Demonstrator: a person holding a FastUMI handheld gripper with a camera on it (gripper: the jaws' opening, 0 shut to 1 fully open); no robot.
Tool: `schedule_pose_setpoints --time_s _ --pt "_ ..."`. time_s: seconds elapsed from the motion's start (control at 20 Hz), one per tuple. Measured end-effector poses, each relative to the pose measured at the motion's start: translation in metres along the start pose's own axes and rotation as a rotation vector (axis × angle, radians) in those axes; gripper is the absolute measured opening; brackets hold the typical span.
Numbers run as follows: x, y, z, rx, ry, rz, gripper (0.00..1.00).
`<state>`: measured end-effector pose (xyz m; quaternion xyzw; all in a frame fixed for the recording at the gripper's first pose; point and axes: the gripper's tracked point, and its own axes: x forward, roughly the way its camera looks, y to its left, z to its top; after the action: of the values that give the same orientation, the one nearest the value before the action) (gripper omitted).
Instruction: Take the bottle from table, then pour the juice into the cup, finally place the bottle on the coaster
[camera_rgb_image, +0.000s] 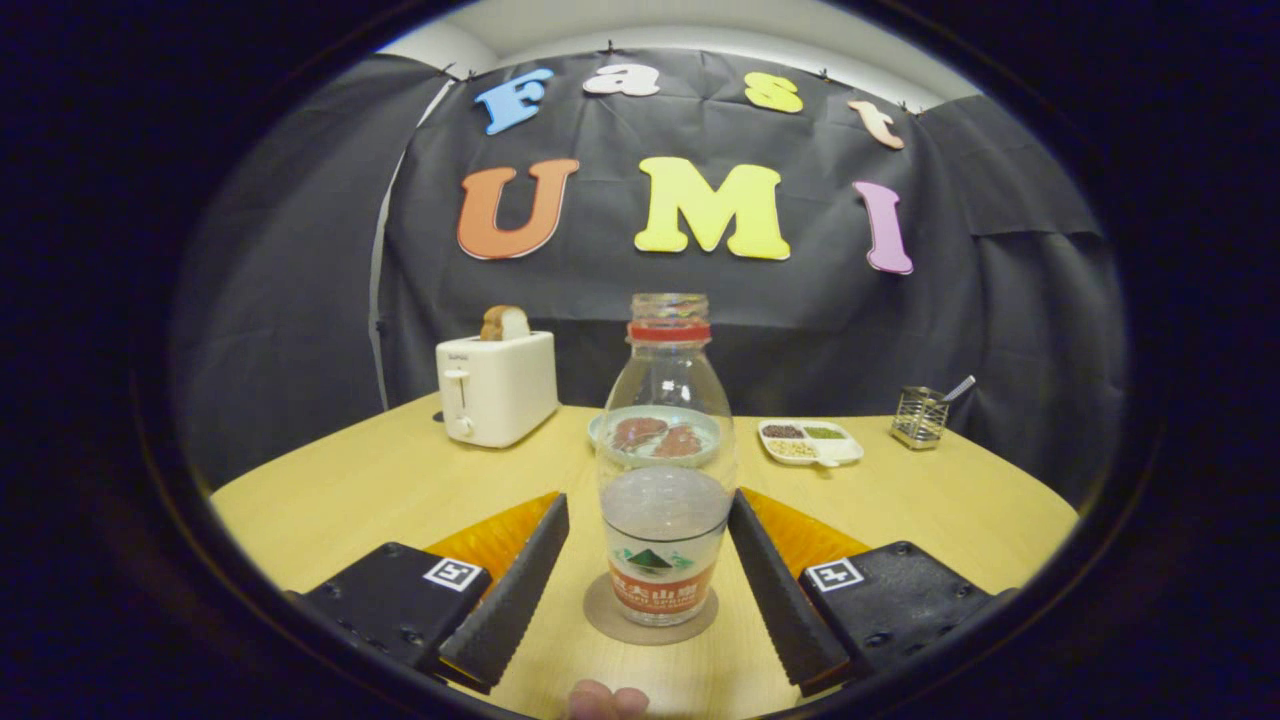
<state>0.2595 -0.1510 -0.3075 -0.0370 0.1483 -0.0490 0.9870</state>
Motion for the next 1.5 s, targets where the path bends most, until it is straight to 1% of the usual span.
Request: schedule_pose_setpoints --time_s 0.15,0.2,0.45,0.55,0.65,0.75,0.85,0.95,1.05,1.25,1.5 --pt "-0.037 -0.013 0.017 0.024 -0.017 -0.034 1.0" --pt "-0.049 -0.014 0.026 0.037 -0.031 -0.031 1.0" --pt "-0.13 -0.028 0.095 0.031 -0.114 -0.058 1.0" --pt "-0.167 -0.023 0.132 0.046 -0.171 -0.046 1.0" --pt "-0.199 -0.018 0.161 0.034 -0.21 -0.053 1.0" --pt "-0.229 -0.01 0.18 -0.001 -0.218 -0.052 1.0" --pt "-0.258 0.0 0.198 -0.005 -0.247 -0.041 1.0" --pt "-0.284 0.008 0.203 0.012 -0.261 -0.035 1.0" --pt "-0.308 0.014 0.198 0.032 -0.255 -0.022 1.0" --pt "-0.353 0.015 0.206 0.053 -0.279 -0.011 1.0" --pt "-0.384 0.006 0.187 0.057 -0.269 -0.004 1.0"
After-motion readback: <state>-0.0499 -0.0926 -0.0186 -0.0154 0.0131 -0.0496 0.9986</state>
